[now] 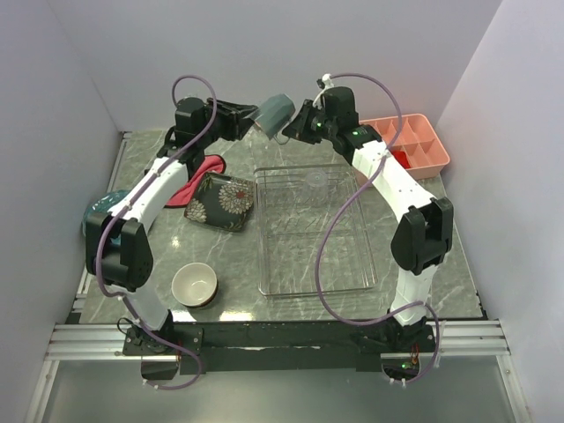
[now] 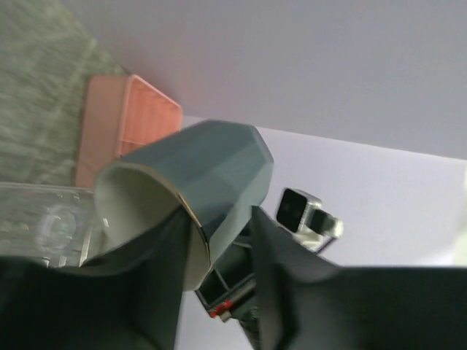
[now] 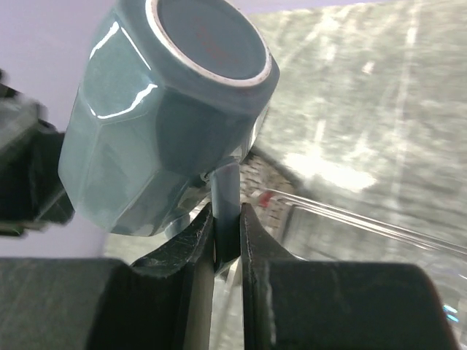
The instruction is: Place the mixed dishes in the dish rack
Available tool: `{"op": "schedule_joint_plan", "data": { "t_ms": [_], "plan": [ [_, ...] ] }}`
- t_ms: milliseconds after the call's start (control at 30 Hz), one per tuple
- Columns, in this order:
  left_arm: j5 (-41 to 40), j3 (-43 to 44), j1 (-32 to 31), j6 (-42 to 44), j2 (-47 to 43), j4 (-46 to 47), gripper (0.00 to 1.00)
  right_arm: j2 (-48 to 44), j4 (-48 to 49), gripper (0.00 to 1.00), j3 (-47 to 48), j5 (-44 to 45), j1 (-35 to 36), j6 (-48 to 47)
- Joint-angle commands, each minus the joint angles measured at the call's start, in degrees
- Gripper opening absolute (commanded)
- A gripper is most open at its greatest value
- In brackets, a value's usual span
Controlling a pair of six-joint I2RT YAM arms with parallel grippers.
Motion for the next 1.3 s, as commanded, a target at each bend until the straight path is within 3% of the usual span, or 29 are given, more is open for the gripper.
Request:
{"op": "schedule_joint_plan", "data": {
  "t_ms": [0,200,267,400,467,733,867,967,1267],
  "plan": [
    [-1.3,1.4,2.2,8.8,-1.1,0.4,0.52,-3.5,3.1,0.00,6.5,4.8,-0.7,-6.5],
    [2.7,2.2,5.4,15.3,-2.6,-1.1,0.70,-4.3,-3.2,0.00,10.8,13.8,-0.3,-10.1],
    [4.1,0.5,7.3,17.8,-4.3,-2.5,0.71,-6.7,-3.1,0.00,8.9,23.8,0.9,-13.1],
    [6.0,-5.8,10.4,22.5,-8.6,-2.4,0.61,-14.2,3.1,0.00,-3.1,37.7,5.5,-18.6],
    [7.4,-9.2,11.6,23.7,-11.0,-2.4,0.59,-17.1,4.2,0.00,-5.3,40.6,8.1,-21.2],
    [6.4,-17.8,11.1,33.7,-19.3,-4.0,0.47,-17.3,-6.4,0.00,-5.7,58.4,14.7,-13.9],
    [1.3,-21.2,10.8,40.5,-23.7,-10.2,0.32,-17.6,-8.0,0.00,-9.6,63.0,19.1,-14.2],
    [-0.4,-23.0,10.9,44.6,-27.0,-13.1,0.28,-17.6,-9.4,0.00,-11.7,63.7,19.7,-12.0],
    [-7.7,-28.3,11.0,50.5,-37.1,-13.4,0.28,-13.9,-12.3,0.00,-12.2,70.5,25.0,-10.2]
  ]
}}
